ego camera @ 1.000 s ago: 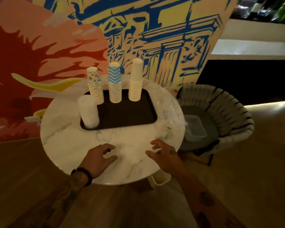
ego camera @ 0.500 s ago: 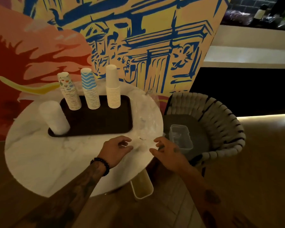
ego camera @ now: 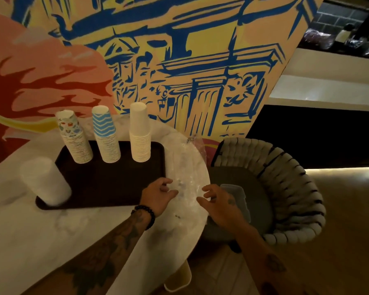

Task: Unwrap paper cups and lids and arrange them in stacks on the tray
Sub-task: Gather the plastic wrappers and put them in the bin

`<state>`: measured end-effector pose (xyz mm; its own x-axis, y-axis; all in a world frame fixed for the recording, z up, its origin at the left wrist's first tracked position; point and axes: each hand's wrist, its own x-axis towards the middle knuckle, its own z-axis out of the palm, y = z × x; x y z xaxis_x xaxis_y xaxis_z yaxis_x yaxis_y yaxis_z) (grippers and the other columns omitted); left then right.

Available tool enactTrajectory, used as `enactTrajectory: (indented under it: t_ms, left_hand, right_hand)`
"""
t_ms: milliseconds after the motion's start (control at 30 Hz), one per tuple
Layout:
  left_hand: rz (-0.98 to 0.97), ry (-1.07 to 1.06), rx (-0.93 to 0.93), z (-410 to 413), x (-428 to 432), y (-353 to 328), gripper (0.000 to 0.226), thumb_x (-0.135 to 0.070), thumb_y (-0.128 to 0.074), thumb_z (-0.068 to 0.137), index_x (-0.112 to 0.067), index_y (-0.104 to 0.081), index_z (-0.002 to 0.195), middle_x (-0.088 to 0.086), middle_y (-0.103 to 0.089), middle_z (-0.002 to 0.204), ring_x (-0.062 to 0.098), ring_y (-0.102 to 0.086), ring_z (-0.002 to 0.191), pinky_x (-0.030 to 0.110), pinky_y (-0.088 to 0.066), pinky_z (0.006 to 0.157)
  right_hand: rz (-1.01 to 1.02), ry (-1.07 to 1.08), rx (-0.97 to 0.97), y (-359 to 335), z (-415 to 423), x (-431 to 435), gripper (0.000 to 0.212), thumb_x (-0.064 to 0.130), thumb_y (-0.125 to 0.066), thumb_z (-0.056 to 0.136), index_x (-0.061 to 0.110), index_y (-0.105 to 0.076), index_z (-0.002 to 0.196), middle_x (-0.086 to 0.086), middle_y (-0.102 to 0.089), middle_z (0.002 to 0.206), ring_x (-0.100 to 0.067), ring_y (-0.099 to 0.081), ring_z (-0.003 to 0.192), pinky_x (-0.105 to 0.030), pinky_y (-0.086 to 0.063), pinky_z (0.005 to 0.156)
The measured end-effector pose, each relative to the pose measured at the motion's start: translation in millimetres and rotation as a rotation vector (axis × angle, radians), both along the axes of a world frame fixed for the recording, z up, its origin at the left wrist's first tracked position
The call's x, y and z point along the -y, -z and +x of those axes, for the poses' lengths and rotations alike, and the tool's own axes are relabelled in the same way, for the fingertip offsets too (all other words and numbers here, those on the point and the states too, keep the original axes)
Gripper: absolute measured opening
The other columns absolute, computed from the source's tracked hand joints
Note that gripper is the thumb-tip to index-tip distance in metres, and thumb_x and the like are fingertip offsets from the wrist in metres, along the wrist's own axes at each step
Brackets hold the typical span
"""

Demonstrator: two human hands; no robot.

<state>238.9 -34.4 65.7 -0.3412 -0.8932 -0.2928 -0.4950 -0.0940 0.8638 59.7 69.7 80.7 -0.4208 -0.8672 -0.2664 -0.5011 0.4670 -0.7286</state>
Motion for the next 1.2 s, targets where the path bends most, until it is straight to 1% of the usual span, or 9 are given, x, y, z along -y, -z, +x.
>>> enactTrajectory:
  t_ms: [300,467,633,700,800,867,1000,1100,1200]
  left_hand:
    - [0.192,-0.008,0.012,-35.7,24.3,25.9,0.076,-0.032,-0.08,0.082,-0.019,-0.04,0.144,0.013,-0.055,0.136,0.027,-0.056,0.12,0.035,-0.046,0.1]
    - [0.176,0.007,0.073,-41.7,33.1,38.3,0.081,-0.019,-0.08,0.082,-0.021,-0.034,0.148,0.006,-0.062,0.113,0.02,-0.056,0.097,0.035,-0.048,0.096]
    - [0.177,-0.037,0.022,-32.9,45.6,30.8,0.056,-0.009,-0.072,0.087,-0.016,-0.05,0.139,0.001,-0.066,0.099,0.015,-0.061,0.091,0.03,-0.05,0.088]
    - [0.168,-0.048,0.007,-26.3,52.1,21.9,0.04,-0.01,-0.07,0.088,-0.012,-0.063,0.128,-0.002,-0.068,0.096,0.015,-0.066,0.089,0.03,-0.054,0.084]
    - [0.202,-0.1,-0.109,-14.5,57.9,2.0,0.025,-0.006,-0.067,0.091,-0.012,-0.072,0.115,0.005,-0.075,0.095,0.022,-0.073,0.086,0.04,-0.061,0.083]
    - [0.202,-0.115,-0.184,-7.9,58.9,-17.3,0.022,-0.003,-0.065,0.092,-0.014,-0.073,0.109,0.01,-0.076,0.098,0.024,-0.074,0.085,0.043,-0.062,0.079]
    - [0.177,-0.157,-0.302,-0.4,53.6,-57.7,0.024,0.003,-0.061,0.093,-0.011,-0.073,0.109,0.007,-0.074,0.095,0.012,-0.072,0.076,0.029,-0.059,0.064]
    - [0.212,-0.186,-0.402,8.9,43.7,-75.4,0.027,0.005,-0.062,0.091,-0.008,-0.073,0.112,0.021,-0.072,0.1,0.028,-0.068,0.089,0.05,-0.059,0.083]
    - [0.221,-0.248,-0.429,25.8,30.8,-82.8,0.028,0.004,-0.062,0.091,-0.013,-0.075,0.11,0.026,-0.069,0.111,0.033,-0.065,0.095,0.043,-0.057,0.082]
  right_hand:
    - [0.009,0.089,0.064,19.4,-2.3,21.9,0.027,0.037,-0.07,0.093,0.034,-0.054,0.115,0.008,-0.061,0.112,-0.008,-0.06,0.097,-0.017,-0.049,0.07]
    - [0.04,0.058,0.085,23.4,-12.4,34.2,0.027,0.039,-0.068,0.093,0.035,-0.054,0.116,0.007,-0.062,0.115,-0.008,-0.063,0.097,-0.025,-0.057,0.078]
    - [0.02,0.059,0.125,12.5,-25.2,47.1,0.031,0.036,-0.066,0.096,0.027,-0.057,0.123,0.007,-0.063,0.114,0.001,-0.058,0.09,-0.01,-0.044,0.062]
    - [0.005,0.065,0.184,13.1,-29.6,51.6,0.029,0.038,-0.066,0.095,0.029,-0.058,0.122,0.008,-0.064,0.114,-0.003,-0.062,0.094,-0.014,-0.05,0.069]
    - [-0.018,0.078,0.253,14.4,-31.0,60.2,0.023,0.04,-0.068,0.093,0.032,-0.061,0.114,0.005,-0.068,0.111,-0.01,-0.067,0.095,-0.027,-0.057,0.08]
    - [-0.036,0.075,0.345,13.3,-28.1,69.2,0.019,0.041,-0.068,0.093,0.031,-0.064,0.109,0.003,-0.07,0.109,-0.013,-0.07,0.092,-0.032,-0.059,0.083]
    - [0.004,0.086,0.652,1.9,-15.7,90.5,0.035,0.05,-0.064,0.093,0.019,-0.067,0.11,-0.007,-0.074,0.105,-0.021,-0.074,0.093,-0.036,-0.06,0.086]
    - [0.073,0.072,0.96,-8.4,-7.1,107.1,0.046,0.056,-0.059,0.093,0.018,-0.062,0.117,-0.014,-0.075,0.108,-0.029,-0.072,0.1,-0.043,-0.059,0.088]
    - [0.052,0.137,1.264,-14.0,0.7,122.5,0.032,0.048,-0.063,0.094,0.024,-0.055,0.115,-0.018,-0.075,0.106,-0.031,-0.071,0.097,-0.046,-0.056,0.088]
